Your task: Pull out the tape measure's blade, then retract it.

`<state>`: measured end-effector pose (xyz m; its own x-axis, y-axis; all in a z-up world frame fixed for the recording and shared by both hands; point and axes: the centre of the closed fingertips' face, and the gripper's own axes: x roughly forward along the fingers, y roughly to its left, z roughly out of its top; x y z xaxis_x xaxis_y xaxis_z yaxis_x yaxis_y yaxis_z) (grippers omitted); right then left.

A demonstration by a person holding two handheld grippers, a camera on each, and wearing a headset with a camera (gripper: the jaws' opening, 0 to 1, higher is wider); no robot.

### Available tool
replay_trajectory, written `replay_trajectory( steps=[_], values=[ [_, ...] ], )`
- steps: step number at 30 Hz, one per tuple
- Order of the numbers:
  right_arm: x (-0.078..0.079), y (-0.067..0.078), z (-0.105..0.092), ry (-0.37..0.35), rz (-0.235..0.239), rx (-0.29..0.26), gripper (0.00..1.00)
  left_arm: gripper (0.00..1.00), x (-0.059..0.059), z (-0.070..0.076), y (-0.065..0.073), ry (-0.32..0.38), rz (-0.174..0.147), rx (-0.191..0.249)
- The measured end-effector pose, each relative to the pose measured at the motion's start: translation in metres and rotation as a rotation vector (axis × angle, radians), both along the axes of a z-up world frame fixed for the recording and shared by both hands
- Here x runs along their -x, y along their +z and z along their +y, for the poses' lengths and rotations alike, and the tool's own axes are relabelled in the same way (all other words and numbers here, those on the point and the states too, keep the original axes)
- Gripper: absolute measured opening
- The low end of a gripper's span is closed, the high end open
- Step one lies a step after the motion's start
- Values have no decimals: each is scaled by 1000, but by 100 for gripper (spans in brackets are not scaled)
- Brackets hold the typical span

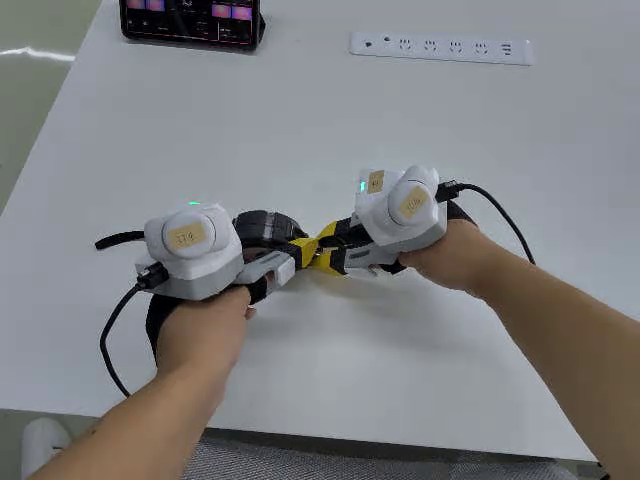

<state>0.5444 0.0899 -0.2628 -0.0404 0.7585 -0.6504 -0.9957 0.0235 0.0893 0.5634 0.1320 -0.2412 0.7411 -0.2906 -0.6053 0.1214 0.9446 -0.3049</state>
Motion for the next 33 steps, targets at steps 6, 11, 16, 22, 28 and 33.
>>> replay_trajectory(
  steps=[6, 11, 16, 22, 28, 33],
  values=[
    [1, 0, 0, -7, -10, -3, 11, 62, 0, 0, 1, 4, -7, 3],
    [1, 0, 0, -20, -3, -1, 12, 63, -1, 0, 1, 6, -24, -3],
    [1, 0, 0, -20, -8, 8, 12, 64, -1, -1, 1, 4, -19, -5],
    [0, 2, 0, -43, 4, 12, 15, 64, -1, -2, 0, -13, -8, 10],
    [0, 3, -1, -40, 3, 14, 15, 64, -1, -2, 0, -15, -9, 10],
    [1, 4, -3, -48, 6, 11, 19, 64, 0, -2, 1, -34, -18, 22]
  ],
)
